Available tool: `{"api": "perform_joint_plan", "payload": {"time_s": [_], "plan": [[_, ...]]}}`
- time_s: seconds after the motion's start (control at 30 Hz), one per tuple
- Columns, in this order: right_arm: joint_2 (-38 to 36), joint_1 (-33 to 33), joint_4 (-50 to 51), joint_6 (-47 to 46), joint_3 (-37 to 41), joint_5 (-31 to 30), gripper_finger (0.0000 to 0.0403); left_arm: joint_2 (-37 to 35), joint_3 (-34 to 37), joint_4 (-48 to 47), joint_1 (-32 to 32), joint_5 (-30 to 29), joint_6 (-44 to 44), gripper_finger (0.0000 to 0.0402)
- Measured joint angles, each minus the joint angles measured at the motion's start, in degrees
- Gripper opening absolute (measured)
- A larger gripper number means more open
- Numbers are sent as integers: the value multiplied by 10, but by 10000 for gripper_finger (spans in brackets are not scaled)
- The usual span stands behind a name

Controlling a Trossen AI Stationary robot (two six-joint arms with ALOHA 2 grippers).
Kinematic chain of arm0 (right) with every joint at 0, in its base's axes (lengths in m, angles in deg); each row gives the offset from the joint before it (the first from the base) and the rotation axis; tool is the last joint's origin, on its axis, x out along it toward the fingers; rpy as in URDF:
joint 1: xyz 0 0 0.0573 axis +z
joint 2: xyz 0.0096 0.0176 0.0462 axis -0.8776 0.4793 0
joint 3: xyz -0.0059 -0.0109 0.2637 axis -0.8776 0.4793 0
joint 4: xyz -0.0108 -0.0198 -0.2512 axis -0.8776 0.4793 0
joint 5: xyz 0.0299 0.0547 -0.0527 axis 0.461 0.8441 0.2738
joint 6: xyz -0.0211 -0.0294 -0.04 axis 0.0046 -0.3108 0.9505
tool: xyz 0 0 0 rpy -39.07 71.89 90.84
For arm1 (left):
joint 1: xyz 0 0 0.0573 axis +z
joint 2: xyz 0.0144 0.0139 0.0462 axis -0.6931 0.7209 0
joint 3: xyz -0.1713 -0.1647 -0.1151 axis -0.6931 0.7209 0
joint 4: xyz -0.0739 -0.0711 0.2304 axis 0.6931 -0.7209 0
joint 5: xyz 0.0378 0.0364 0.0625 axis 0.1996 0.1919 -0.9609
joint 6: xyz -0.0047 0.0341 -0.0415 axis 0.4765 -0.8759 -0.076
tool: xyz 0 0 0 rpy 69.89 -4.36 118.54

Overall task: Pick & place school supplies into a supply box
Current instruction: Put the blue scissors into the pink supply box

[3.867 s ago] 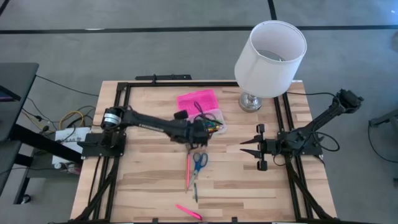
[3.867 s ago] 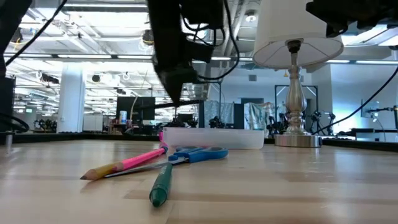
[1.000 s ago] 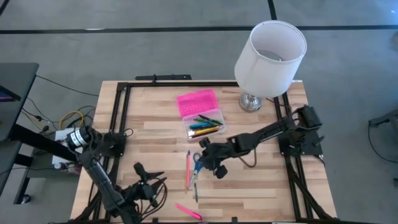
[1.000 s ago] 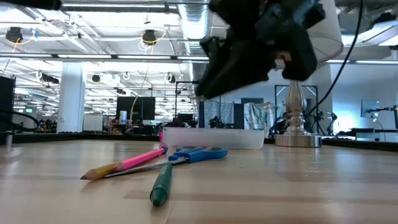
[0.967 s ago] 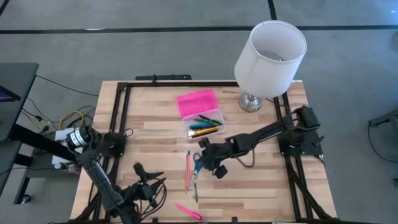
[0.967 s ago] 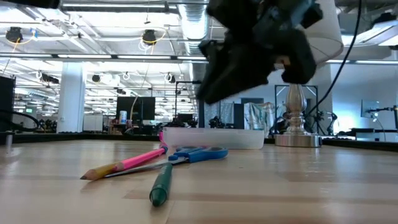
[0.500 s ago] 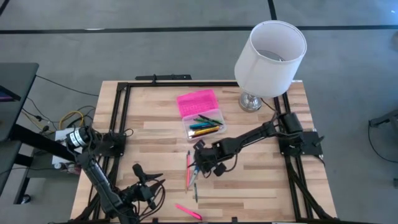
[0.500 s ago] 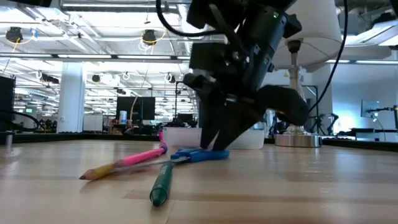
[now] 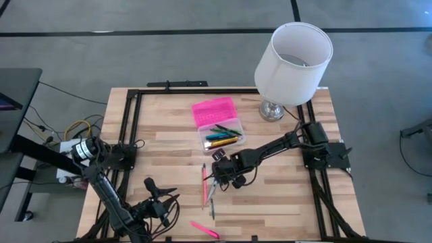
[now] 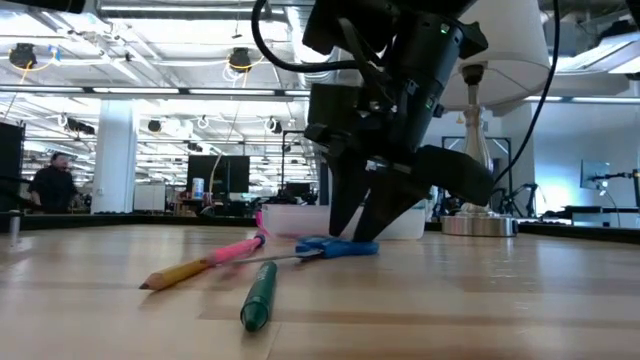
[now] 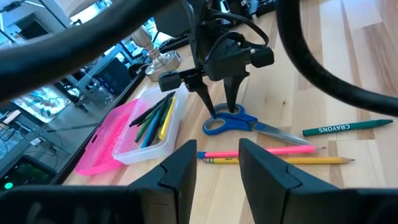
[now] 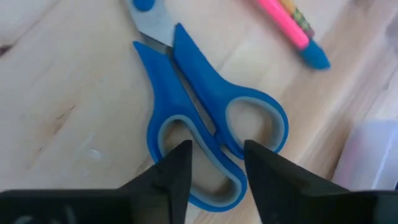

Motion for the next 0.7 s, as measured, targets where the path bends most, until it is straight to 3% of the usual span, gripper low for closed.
{"api": "perform_joint_plan", "payload": {"time_s": [0.13, 0.33, 0.7], "plan": [[-1, 1, 16, -50, -1, -1, 184, 0, 0, 0, 0, 0, 0, 114], [-1, 16, 20, -26, -1, -23, 227, 0, 0, 0, 0, 0, 0, 114], [-1, -10, 30, -88, -1, 43, 201, 0, 0, 0, 0, 4, -1, 114]]}}
